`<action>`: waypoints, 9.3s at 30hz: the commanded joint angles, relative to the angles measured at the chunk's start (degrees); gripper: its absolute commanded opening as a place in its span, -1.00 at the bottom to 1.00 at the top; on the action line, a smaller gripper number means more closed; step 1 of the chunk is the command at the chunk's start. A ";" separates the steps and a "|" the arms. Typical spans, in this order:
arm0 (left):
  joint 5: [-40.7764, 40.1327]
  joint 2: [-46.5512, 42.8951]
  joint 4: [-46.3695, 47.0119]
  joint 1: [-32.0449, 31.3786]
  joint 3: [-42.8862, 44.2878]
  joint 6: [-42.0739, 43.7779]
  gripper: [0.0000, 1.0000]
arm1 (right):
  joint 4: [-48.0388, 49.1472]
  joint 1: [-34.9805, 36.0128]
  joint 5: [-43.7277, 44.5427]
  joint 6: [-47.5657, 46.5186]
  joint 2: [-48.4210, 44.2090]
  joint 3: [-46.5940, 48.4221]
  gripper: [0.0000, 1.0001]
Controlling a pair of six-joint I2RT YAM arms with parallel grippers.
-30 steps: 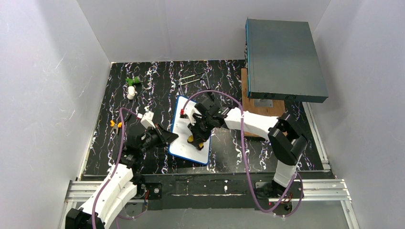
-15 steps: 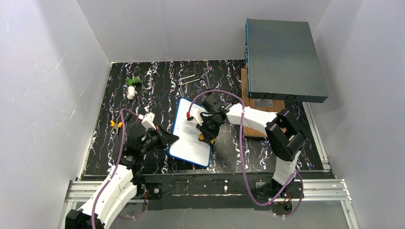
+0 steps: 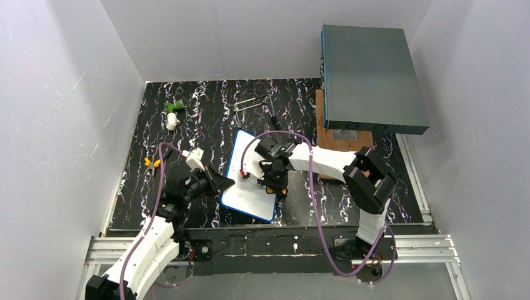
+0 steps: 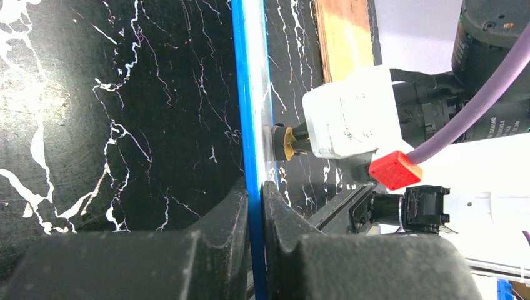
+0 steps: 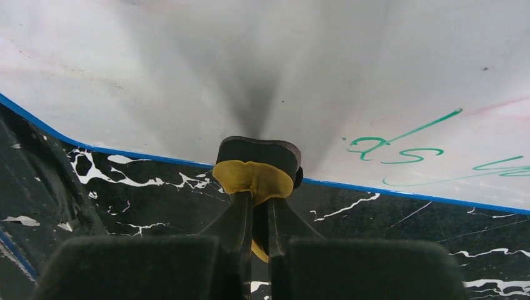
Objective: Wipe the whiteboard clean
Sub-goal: Erase the whiteboard at the center of the board.
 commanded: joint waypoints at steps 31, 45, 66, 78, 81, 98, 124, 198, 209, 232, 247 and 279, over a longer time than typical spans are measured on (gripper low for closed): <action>1.56 1.32 4.17 -0.55 0.14 6.06 -1.00 | 15.42 -7.04 12.12 11.03 -13.66 -10.85 -0.97; 5.05 4.89 8.24 -0.63 -0.25 5.13 -1.00 | 17.59 -2.12 1.03 14.55 -11.56 -10.54 -0.97; 6.37 5.38 9.95 -0.62 -0.30 5.01 -1.00 | 12.54 -7.11 10.75 13.91 -5.27 -6.19 -0.97; 9.58 9.34 13.99 -1.11 0.15 4.07 -1.00 | 10.88 -3.22 -8.62 17.64 -6.67 -2.39 -0.97; 9.99 10.13 14.59 -1.46 0.28 4.11 -1.00 | 12.70 -3.40 -5.29 19.44 -6.50 -2.35 -0.97; 9.79 9.64 13.48 -1.78 0.95 5.03 -1.00 | 10.41 -13.21 0.51 22.25 -1.01 -0.75 -0.97; 12.36 12.35 15.50 -3.44 1.60 4.78 -1.00 | 9.17 -15.54 -1.96 25.14 0.81 3.20 -0.97; 14.17 25.55 -23.95 0.92 25.96 43.52 -1.00 | 12.85 -11.05 -2.46 2.79 -10.26 -10.14 -0.97; 14.53 25.93 -23.74 1.01 25.81 43.26 -1.00 | 23.48 -11.13 5.87 4.71 -13.88 -12.26 -0.97; 15.31 26.36 -23.08 1.64 25.85 42.83 -1.00 | 10.72 -2.56 4.20 -0.17 -13.12 -17.55 -0.97; 14.75 26.95 -23.37 1.89 25.82 42.81 -1.00 | 19.59 -7.39 25.52 7.57 -14.21 -16.64 -0.97; 16.55 31.10 -23.14 3.85 25.97 39.73 -1.00 | 18.06 -5.24 24.01 8.26 -13.60 -16.88 -0.97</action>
